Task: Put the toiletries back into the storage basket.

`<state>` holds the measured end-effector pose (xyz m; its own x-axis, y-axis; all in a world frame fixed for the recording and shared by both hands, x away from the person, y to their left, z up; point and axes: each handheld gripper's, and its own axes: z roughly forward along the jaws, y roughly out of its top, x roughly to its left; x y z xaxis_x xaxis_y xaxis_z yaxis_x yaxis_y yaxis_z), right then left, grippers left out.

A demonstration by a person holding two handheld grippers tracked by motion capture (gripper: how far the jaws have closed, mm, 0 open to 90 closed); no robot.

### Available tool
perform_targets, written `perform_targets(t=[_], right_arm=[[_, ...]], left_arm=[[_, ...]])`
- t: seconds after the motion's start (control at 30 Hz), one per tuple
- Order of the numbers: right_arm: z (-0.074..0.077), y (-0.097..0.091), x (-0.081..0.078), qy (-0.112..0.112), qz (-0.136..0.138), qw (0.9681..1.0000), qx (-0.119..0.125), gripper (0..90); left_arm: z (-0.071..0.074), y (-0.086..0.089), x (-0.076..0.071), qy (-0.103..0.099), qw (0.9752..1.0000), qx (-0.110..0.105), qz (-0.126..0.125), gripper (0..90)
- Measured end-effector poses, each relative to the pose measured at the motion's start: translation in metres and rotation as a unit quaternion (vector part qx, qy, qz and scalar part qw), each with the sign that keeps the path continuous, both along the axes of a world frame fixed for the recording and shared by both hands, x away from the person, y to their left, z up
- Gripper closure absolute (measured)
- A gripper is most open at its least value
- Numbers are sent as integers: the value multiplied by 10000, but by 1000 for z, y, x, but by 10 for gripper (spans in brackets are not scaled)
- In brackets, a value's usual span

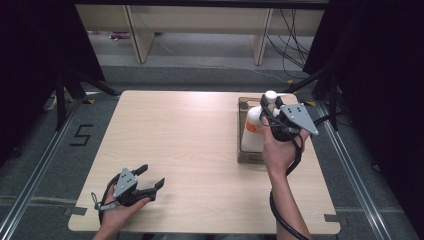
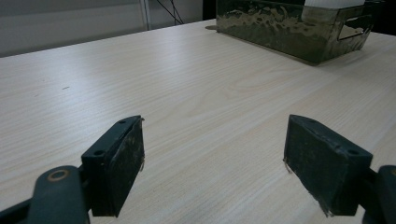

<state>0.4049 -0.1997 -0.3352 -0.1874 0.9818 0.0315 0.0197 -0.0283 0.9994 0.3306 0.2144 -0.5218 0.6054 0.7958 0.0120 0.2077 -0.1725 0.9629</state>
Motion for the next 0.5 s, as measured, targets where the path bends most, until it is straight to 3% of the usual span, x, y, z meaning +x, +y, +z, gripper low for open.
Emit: perform_targets(t=[0.07,0.1,0.13,0.5], right_arm=[[-2,0,1,-59,3,10000,-52,602],[-3,1,0,-3,-5,10000,24,602],[-4,0,1,-19,8,10000,-73,602],[-14,-1,1,121,-10,9999,-45,602]], left_arm=[[0,0,0,-1,10000,-9,0,195],[0,0,0,-2,10000,-7,1,195],[0,0,0,-4,10000,-8,0,195],[0,0,0,1,10000,-8,0,196]])
